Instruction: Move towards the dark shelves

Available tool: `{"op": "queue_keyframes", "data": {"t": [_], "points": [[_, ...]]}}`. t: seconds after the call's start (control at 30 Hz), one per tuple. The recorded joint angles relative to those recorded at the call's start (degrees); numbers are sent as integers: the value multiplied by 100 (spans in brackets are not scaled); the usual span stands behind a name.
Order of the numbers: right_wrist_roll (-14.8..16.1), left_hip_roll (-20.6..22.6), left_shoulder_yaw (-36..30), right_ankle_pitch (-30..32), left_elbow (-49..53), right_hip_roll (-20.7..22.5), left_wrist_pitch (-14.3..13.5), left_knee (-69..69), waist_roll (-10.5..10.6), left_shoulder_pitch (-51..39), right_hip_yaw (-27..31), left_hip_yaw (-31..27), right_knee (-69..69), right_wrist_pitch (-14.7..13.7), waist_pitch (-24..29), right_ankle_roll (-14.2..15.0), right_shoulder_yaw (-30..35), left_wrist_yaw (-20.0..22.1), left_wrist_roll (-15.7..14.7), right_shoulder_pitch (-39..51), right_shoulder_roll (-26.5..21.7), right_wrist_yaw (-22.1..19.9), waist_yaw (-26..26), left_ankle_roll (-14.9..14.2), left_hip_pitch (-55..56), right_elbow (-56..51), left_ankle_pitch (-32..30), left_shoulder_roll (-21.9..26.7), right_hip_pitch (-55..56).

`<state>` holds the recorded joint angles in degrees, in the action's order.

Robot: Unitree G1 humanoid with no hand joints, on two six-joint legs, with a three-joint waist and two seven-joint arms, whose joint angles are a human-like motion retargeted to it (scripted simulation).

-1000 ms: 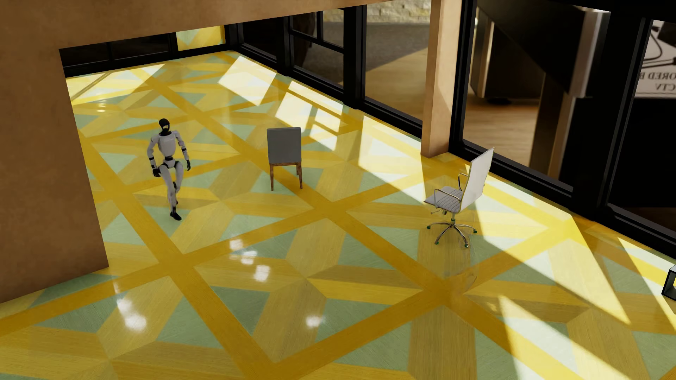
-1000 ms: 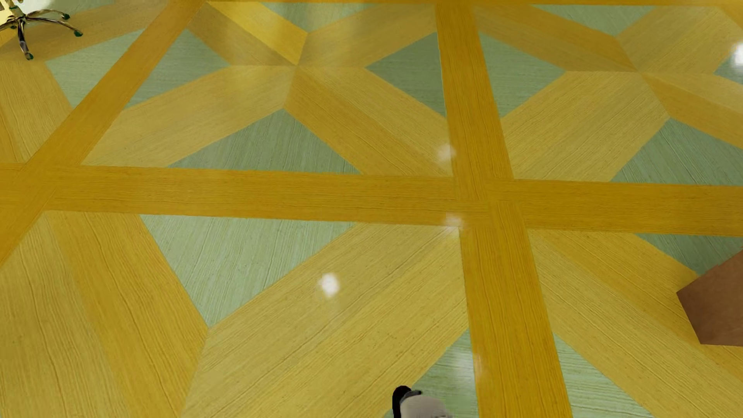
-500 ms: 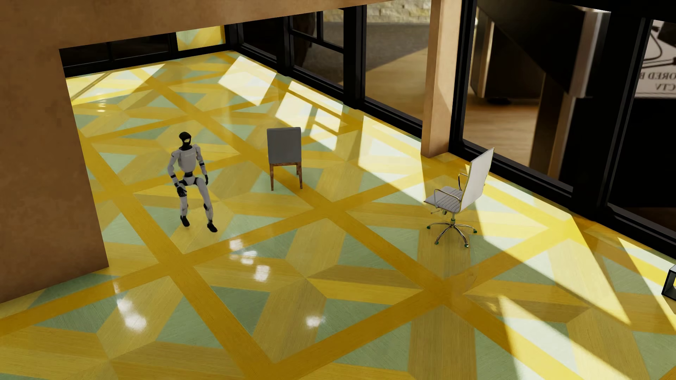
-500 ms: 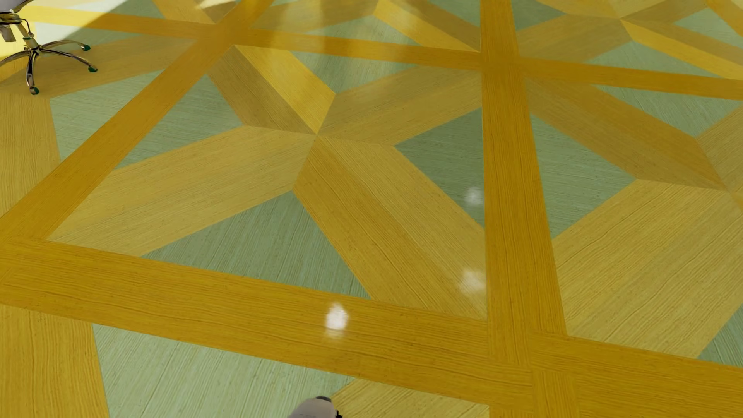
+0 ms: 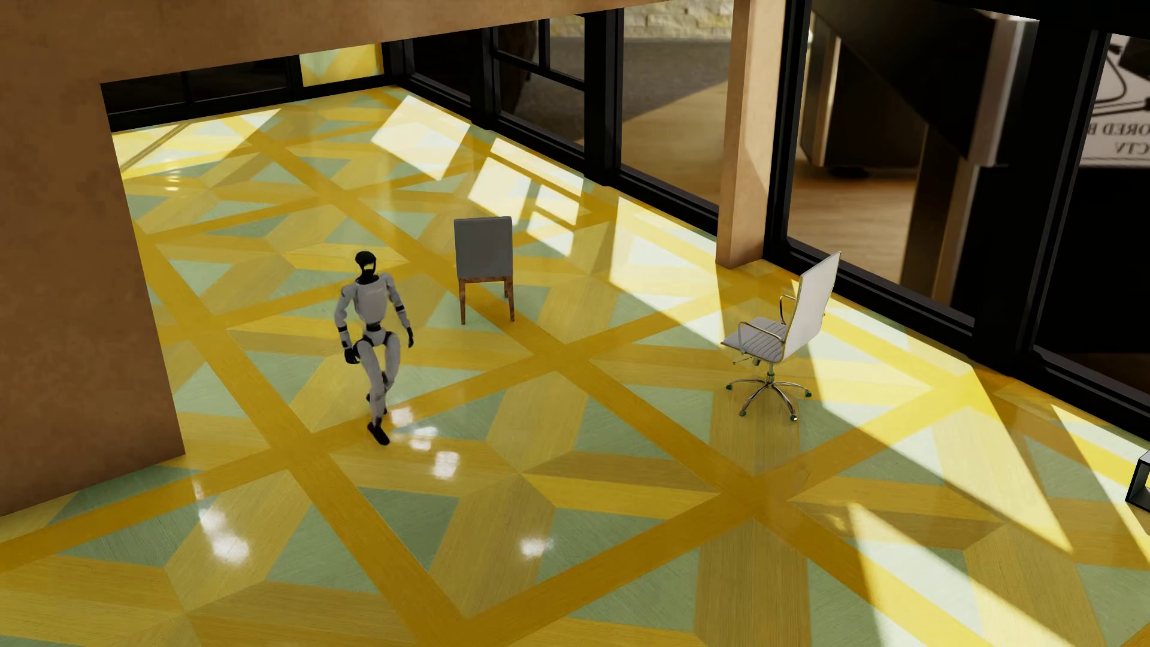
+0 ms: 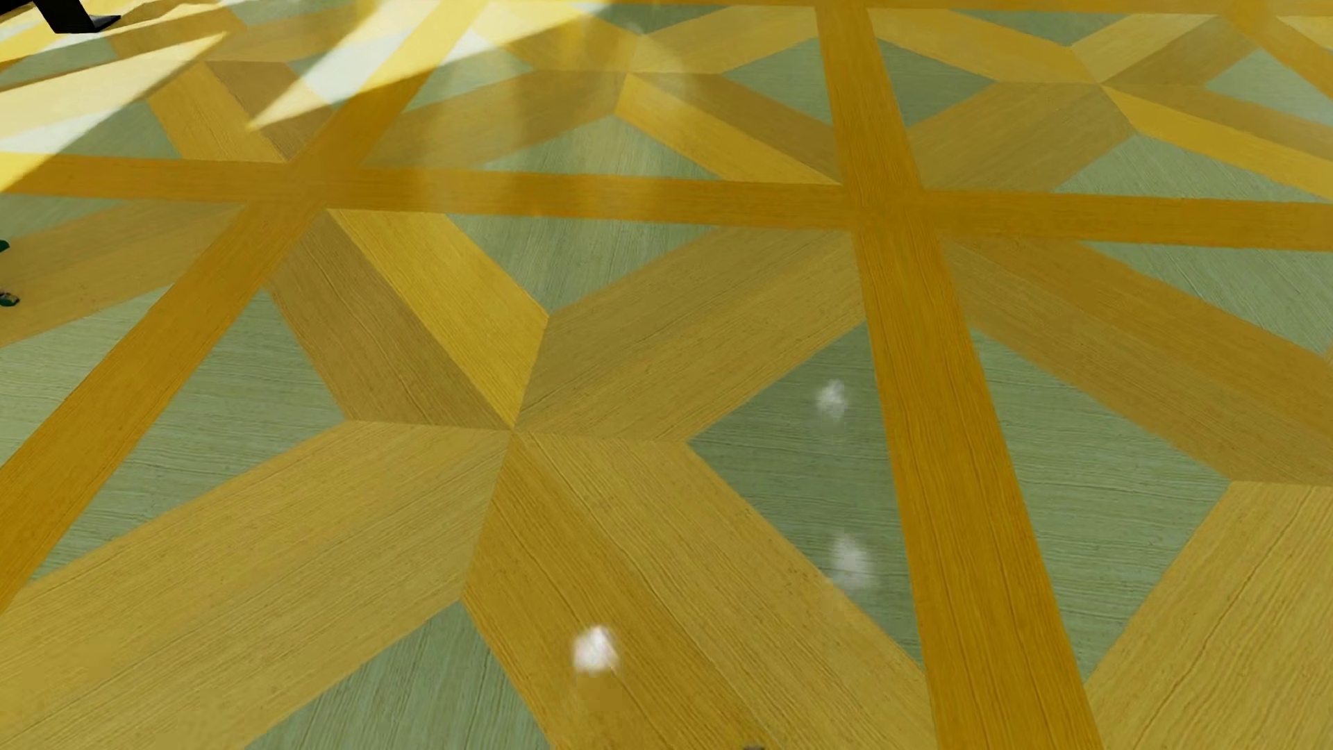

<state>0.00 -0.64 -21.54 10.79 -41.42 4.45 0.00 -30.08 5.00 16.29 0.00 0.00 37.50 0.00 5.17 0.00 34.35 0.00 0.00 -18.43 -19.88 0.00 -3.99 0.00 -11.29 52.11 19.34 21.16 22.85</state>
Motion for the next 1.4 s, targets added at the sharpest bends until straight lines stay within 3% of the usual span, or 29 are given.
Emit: {"op": "queue_keyframes", "data": {"t": [0.07, 0.1, 0.13, 0.17, 0.2, 0.23, 0.27, 0.33, 0.37, 0.43, 0.53, 0.57, 0.6, 0.63, 0.67, 0.73, 0.8, 0.83, 0.9, 0.97, 1.0, 1.03, 1.1, 1.13, 1.23, 1.27, 1.33, 1.37, 1.4], "points": [[0, -48, 205, -2619, 211, -249, 0, -21, -71, -293, 0, 0, -1090, 0, -100, 0, 102, 0, 0, -89, -18, 0, -315, 0, -468, 10, 317, 97, 434], [0, -163, 296, -3011, 205, -364, 0, -136, -35, -386, 0, 0, -1075, 0, -96, 0, 178, 0, 0, -164, -60, 0, -483, 0, -681, -34, 275, 100, 568], [0, -319, 422, -2185, 99, -361, 0, -274, 30, -412, 0, 0, -1038, 0, -44, 0, 197, 0, 0, -219, -88, 0, -632, 0, -958, -14, -52, 60, 696], [0, -537, 503, -854, -5, -223, 0, -655, 134, -331, 0, 0, -590, 0, -123, 0, 217, 0, 0, -263, -86, 0, -654, 0, -1029, 45, -691, 23, 889], [0, -801, 559, 143, -149, 95, 0, -1433, 354, -205, 0, 0, -131, 0, -213, 0, 235, 0, 0, -277, -72, 0, -563, 0, -760, 116, -1733, -51, 1005], [0, -876, 219, 331, -562, 282, 0, -2517, 485, -152, 0, 0, 309, 0, -223, 0, 132, 0, 0, -218, -106, 0, -403, 0, -334, 321, -2558, -56, 858], [0, -967, 195, 168, -570, 598, 0, -3818, 603, 14, 0, 0, 441, 0, -257, 0, 16, 0, 0, -98, -141, 0, -232, 0, 481, 318, -2594, -53, 662], [0, -773, -141, -543, -647, 790, 0, -5202, 599, 179, 0, 0, -30, 0, -71, 0, -313, 0, 0, 204, -133, 0, 399, 0, 1669, 315, -967, -17, -583], [0, -629, -243, -978, -699, 796, 0, -5238, 537, 331, 0, 0, -360, 0, -57, 0, -250, 0, 0, 352, -218, 0, 759, 0, 2280, 137, -612, 12, -1227], [0, -391, -270, -1906, -983, 569, 0, -3943, 344, 631, 0, 0, -1108, 0, 14, 0, -534, 0, 0, 457, -376, 0, 1501, 0, 3068, -574, -559, 92, -2564], [0, -588, -272, -3433, -1362, 356, 0, -773, 301, 964, 0, 0, -1297, 0, -187, 0, -906, 0, 0, 873, -518, 0, 2161, 0, 3783, -1415, -772, 219, -3861], [0, -634, -328, -3579, -1517, 319, 0, -40, 333, 1036, 0, 0, -1291, 0, -272, 0, -1064, 0, 0, 1024, -552, 0, 2271, 0, 3816, -1584, -1379, 224, -4099], [0, -654, -304, -3450, -1649, 332, 0, 2273, 376, 1105, 0, 0, -1391, 0, -378, 0, -1170, 0, 0, 1150, -548, 0, 2263, 0, 3997, -1663, -4150, 226, -4226], [0, -571, -333, -3031, -1819, 241, 0, 18, 402, 1142, 0, 0, -1290, 0, -326, 0, -1284, 0, 0, 1151, -532, 0, 2217, 0, 4177, -1730, -1676, 219, -4440], [0, -446, -448, -2327, -2000, 83, 0, -719, 373, 1125, 0, 0, -837, 0, -272, 0, -1419, 0, 0, 1036, -461, 0, 2177, 0, 4249, -1651, -510, 233, -4584], [0, -32, -398, -834, -2161, -403, 0, -2102, 250, 989, 0, 0, 1527, 0, -166, 0, -1396, 0, 0, 817, -244, 0, 1968, 0, 4275, -890, -403, 186, -3911], [0, 498, -621, -1069, -1700, -371, 0, -1837, 396, 653, 0, 0, 4512, 0, -67, 0, -846, 0, 0, 716, -300, 0, 1637, 0, 3441, -147, -204, 138, -2382], [0, 627, -526, -1162, -1275, -269, 0, -1462, 553, 607, 0, 0, 5072, 0, -49, 0, -485, 0, 0, 577, -342, 0, 1223, 0, 2845, 61, -422, 84, -1731], [0, 680, -332, -640, -502, -32, 0, -572, 743, 379, 0, 0, 4372, 0, -52, 0, -354, 0, 0, 132, -264, 0, 537, 0, 1544, 355, -831, 5, -562], [0, 440, -264, 381, 105, -5, 0, 30, 814, 130, 0, 0, 2013, 0, -70, 0, -207, 0, 0, -286, -221, 0, -139, 0, 544, 327, -1245, -27, 171], [0, 276, -232, 556, 408, -67, 0, 211, 770, 4, 0, 0, 827, 0, -123, 0, -221, 0, 0, -465, -153, 0, -304, 0, 144, 334, -1343, 15, 460], [0, 144, -216, -162, 754, -183, 0, 268, 642, -103, 0, 0, -225, 0, -173, 0, -173, 0, 0, -609, -107, 0, -334, 0, -294, 234, -1565, 112, 631], [0, -259, -12, -2491, 1377, -459, 0, 202, 511, -160, 0, 0, -1160, 0, -303, 0, -228, 0, 0, -604, -1, 0, -590, 0, -617, 318, -2104, 252, 1073], [0, -515, 70, -2647, 1448, -503, 0, 99, 521, -169, 0, 0, -1080, 0, -254, 0, -298, 0, 0, -591, -32, 0, -775, 0, -832, 269, -2625, 245, 1181], [0, -893, 91, 71, 578, 52, 0, -1243, 741, 103, 0, 0, 152, 0, -579, 0, -369, 0, 0, -320, -154, 0, -513, 0, -504, 501, -4877, 4, 1737], [0, -939, -10, 66, 127, 328, 0, -2379, 827, 123, 0, 0, 695, 0, -419, 0, -368, 0, 0, -135, -223, 0, -339, 0, -30, 551, -4678, -57, 1478], [0, -778, -406, -364, -586, 720, 0, -4536, 752, 52, 0, 0, 382, 0, -95, 0, -509, 0, 0, 347, -323, 0, 87, 0, 1271, 506, -1884, -69, 78], [0, -627, -471, -760, -751, 719, 0, -4899, 588, 164, 0, 0, 28, 0, -93, 0, -485, 0, 0, 571, -371, 0, 400, 0, 2000, 420, -847, -24, -635], [0, -493, -594, -1199, -887, 619, 0, -4577, 438, 279, 0, 0, -418, 0, 82, 0, -443, 0, 0, 636, -538, 0, 768, 0, 2355, -79, -322, 67, -1592]]}}
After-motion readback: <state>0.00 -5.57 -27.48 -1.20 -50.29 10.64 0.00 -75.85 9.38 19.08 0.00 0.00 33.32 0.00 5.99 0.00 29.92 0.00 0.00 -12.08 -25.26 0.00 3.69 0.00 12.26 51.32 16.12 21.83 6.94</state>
